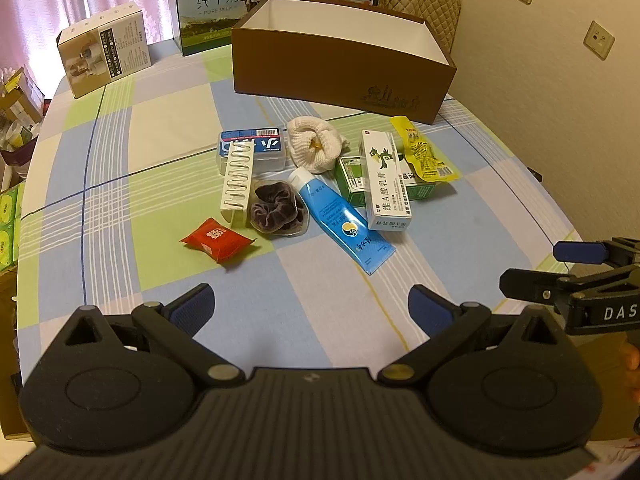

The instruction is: Organize objects

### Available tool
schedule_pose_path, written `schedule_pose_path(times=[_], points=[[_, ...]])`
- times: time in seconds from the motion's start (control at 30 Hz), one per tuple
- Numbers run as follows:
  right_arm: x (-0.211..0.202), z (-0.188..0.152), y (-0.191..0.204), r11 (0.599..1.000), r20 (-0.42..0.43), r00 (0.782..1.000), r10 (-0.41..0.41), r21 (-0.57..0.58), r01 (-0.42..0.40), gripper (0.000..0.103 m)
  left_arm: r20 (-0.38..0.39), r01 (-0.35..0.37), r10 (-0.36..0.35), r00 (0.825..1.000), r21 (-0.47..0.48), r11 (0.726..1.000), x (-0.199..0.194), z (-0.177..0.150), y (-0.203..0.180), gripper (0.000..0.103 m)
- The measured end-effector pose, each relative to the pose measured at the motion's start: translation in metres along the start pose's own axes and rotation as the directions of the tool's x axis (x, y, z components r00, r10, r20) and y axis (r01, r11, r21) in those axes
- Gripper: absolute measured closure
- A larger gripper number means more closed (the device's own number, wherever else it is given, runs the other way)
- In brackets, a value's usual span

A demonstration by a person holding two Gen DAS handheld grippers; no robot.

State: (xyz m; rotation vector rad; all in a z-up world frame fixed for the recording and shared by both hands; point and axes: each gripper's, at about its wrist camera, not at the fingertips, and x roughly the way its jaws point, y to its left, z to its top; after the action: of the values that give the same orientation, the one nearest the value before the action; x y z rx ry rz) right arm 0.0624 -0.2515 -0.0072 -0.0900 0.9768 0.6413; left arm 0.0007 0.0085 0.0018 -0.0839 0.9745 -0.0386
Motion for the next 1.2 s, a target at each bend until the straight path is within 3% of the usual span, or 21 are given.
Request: schedule_pose_path(times=[0.53,1.2], points=[[-0.002,-0.002,-0.002,1.0,0.002,1.0,0.008,0.002,-0.008,0.002,-0.006,-0.016,0.016,1.0,-0.002,1.0,-0.003,-0.006,-0.003,0.001],[0.002,0.009,-0.027,0.999,0.001,0.999,0.037,0.021,-0.037,0.002,-0.025,-0.032,0.032,0.999,-0.015,0.999,0.011,0.01,-0.014,0.001]])
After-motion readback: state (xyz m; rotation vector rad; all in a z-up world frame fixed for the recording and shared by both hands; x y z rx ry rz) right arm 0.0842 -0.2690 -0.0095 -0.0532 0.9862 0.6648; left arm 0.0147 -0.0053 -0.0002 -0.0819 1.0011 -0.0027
